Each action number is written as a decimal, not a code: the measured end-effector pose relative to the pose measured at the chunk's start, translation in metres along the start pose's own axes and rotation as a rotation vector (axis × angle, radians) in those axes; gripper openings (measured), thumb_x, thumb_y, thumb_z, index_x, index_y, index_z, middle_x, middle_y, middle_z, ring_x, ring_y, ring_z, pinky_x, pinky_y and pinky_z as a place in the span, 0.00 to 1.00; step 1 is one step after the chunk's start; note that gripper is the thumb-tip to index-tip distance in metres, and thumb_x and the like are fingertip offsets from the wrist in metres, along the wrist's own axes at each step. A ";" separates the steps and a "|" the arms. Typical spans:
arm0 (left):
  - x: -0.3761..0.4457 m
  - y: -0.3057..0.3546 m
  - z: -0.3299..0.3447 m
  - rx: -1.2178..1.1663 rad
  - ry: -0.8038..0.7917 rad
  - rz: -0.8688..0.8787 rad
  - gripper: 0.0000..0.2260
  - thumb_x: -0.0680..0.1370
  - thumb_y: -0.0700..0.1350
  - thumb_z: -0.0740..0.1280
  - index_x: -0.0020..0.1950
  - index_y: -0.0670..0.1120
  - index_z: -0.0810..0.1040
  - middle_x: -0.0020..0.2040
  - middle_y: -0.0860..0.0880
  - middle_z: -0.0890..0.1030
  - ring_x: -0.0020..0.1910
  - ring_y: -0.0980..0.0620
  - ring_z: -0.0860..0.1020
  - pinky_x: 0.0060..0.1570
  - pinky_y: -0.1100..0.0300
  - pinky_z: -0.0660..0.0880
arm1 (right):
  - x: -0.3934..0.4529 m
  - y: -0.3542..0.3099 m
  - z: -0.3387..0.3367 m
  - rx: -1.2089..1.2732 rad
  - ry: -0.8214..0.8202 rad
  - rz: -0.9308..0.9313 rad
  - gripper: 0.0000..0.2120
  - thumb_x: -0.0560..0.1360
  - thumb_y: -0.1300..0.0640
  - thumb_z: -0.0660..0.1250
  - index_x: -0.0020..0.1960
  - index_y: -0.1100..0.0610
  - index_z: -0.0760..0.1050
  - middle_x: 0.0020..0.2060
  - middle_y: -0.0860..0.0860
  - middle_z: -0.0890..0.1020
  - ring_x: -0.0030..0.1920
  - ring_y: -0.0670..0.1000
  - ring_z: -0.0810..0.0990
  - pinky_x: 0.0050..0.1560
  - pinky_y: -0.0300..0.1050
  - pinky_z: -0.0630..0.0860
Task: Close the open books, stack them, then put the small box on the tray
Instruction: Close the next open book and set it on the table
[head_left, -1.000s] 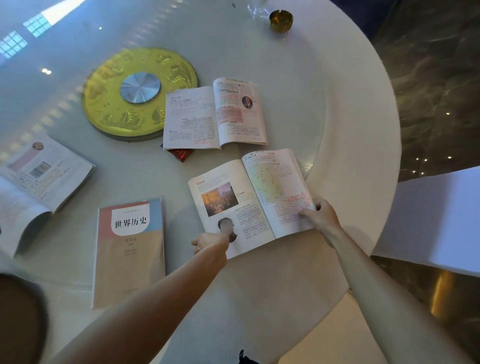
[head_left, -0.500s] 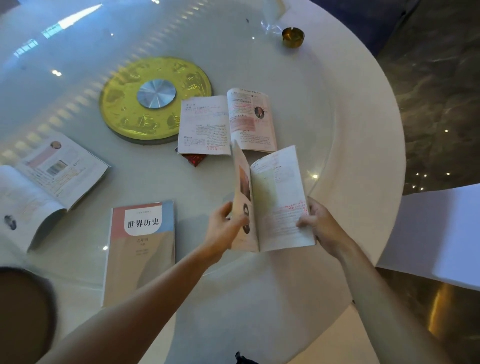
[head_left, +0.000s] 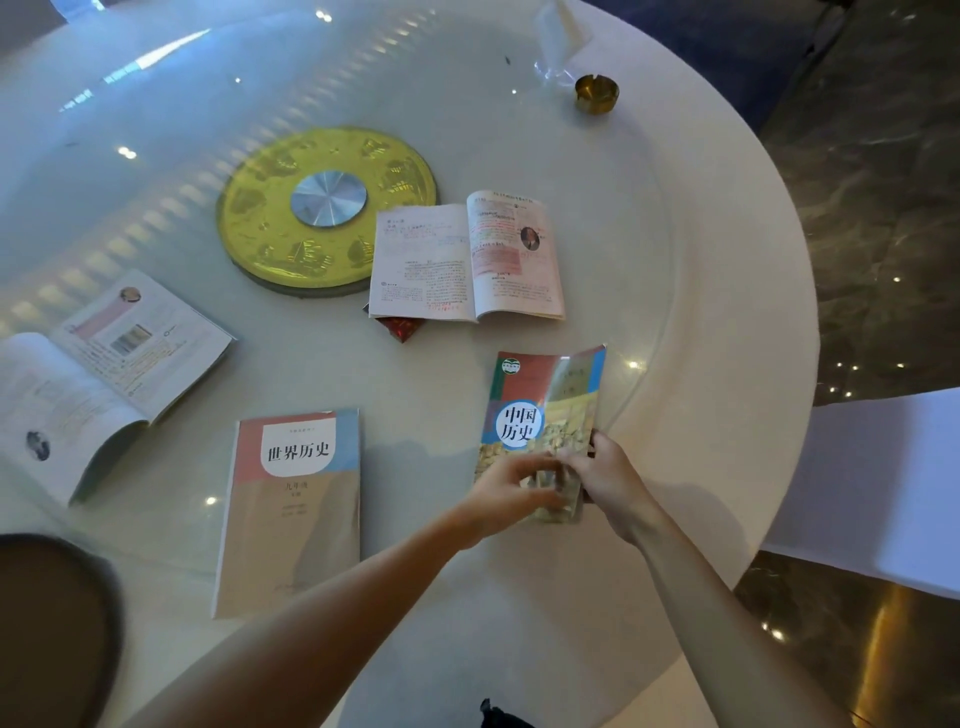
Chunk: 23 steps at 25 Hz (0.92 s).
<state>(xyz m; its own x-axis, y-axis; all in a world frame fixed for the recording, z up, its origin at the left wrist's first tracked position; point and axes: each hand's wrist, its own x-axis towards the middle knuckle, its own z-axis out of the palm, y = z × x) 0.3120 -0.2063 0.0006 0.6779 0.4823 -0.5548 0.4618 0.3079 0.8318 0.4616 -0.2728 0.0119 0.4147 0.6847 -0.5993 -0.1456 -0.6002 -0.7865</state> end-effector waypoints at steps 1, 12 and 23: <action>0.000 -0.008 -0.004 -0.015 0.081 -0.013 0.17 0.74 0.40 0.71 0.63 0.47 0.81 0.61 0.48 0.82 0.59 0.53 0.81 0.57 0.60 0.77 | 0.000 0.002 0.003 -0.001 0.026 0.008 0.11 0.79 0.62 0.67 0.60 0.55 0.79 0.50 0.54 0.89 0.47 0.55 0.89 0.52 0.65 0.84; -0.059 -0.057 -0.128 -0.356 0.448 -0.239 0.14 0.81 0.48 0.67 0.62 0.42 0.82 0.49 0.44 0.86 0.41 0.51 0.82 0.40 0.59 0.79 | -0.031 -0.058 0.073 0.202 -0.244 -0.054 0.19 0.78 0.68 0.66 0.66 0.53 0.78 0.54 0.52 0.88 0.50 0.53 0.87 0.51 0.52 0.82; -0.169 -0.143 -0.225 -0.410 0.773 -0.201 0.04 0.78 0.41 0.71 0.51 0.42 0.81 0.46 0.42 0.84 0.43 0.47 0.84 0.36 0.58 0.81 | -0.035 -0.020 0.243 -0.139 -0.110 0.045 0.08 0.77 0.69 0.69 0.56 0.64 0.81 0.51 0.63 0.87 0.42 0.55 0.86 0.36 0.49 0.85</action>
<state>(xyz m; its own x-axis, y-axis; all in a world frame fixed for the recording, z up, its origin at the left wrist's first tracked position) 0.0025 -0.1472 -0.0210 -0.0364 0.7598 -0.6492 0.1889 0.6431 0.7421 0.2317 -0.1844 0.0125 0.3085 0.6924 -0.6522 -0.0326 -0.6775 -0.7348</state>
